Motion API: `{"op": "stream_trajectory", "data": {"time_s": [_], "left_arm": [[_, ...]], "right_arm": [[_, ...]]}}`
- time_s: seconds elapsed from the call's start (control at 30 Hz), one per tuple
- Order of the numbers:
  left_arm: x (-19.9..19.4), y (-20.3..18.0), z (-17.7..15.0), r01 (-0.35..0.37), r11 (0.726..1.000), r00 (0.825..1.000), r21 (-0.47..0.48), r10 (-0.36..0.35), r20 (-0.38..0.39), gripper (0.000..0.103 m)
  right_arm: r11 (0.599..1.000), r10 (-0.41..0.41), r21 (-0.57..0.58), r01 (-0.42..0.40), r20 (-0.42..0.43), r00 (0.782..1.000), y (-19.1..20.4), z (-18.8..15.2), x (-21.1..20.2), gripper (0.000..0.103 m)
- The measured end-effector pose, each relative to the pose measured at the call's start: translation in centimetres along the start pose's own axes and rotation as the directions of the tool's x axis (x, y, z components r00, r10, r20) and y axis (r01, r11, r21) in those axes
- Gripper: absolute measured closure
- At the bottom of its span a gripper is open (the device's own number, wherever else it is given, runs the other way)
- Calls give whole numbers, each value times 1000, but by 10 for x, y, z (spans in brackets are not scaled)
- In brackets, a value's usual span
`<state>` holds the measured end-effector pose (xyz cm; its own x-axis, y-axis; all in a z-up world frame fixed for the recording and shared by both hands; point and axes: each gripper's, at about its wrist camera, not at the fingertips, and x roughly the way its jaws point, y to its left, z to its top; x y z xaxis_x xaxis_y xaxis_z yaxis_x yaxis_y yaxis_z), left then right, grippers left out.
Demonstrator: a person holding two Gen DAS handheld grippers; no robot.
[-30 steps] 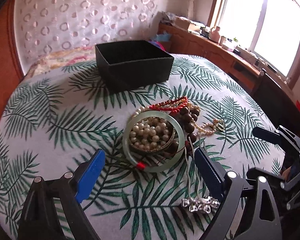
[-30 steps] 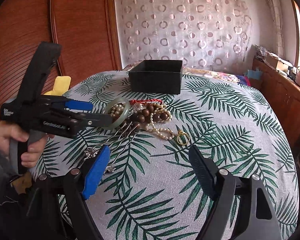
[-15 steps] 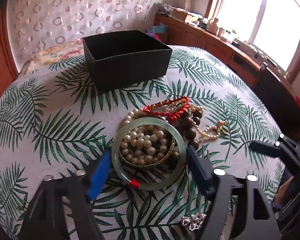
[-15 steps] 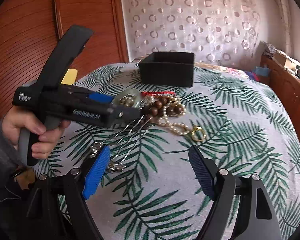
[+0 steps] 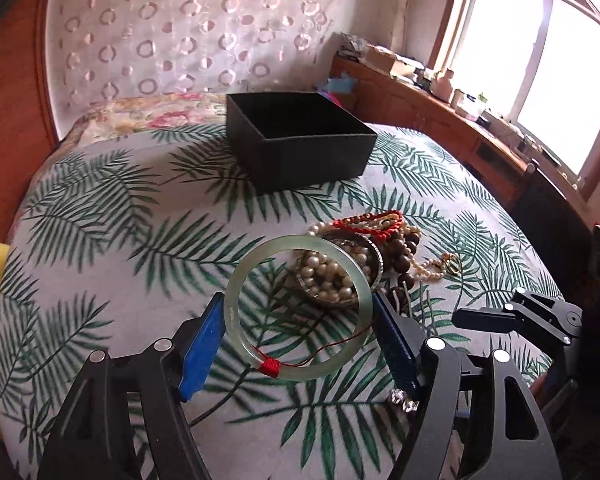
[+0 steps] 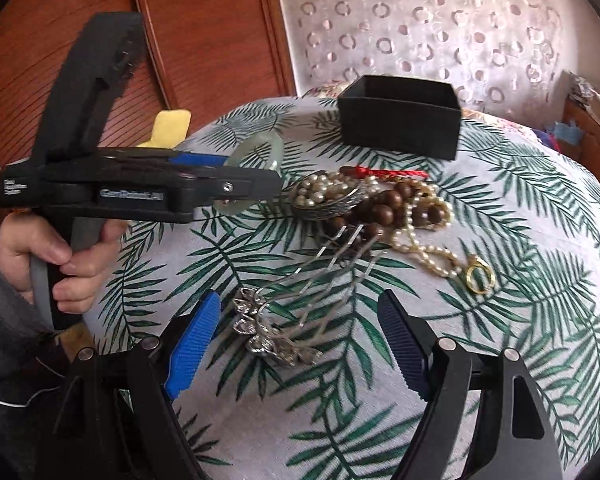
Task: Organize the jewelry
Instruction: 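Grasp the jade bangle with the left tool while the right tool grasps the silver hair comb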
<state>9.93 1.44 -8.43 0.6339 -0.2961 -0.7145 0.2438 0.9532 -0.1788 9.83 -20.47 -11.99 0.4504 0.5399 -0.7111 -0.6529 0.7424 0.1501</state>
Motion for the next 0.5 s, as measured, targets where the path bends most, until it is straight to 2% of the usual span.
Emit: {"op": "stream_trajectory", "data": {"time_s": [0.23,0.37,0.5], "left_arm": [[-12,8,-9,-18,1000,999,-14,19,26,34],[-17,12,-12,-20,999,999,-25,21,42,34],[-22,15,-13,-27,999,998,-24,28,53,34]], "right_arm": [[997,-46,-59,42,-72,996,12,6,18,20],[986,-105,-139,91,-92,990,22,9,26,20],[984,-108,-154,94,-89,990,19,9,26,25]]}}
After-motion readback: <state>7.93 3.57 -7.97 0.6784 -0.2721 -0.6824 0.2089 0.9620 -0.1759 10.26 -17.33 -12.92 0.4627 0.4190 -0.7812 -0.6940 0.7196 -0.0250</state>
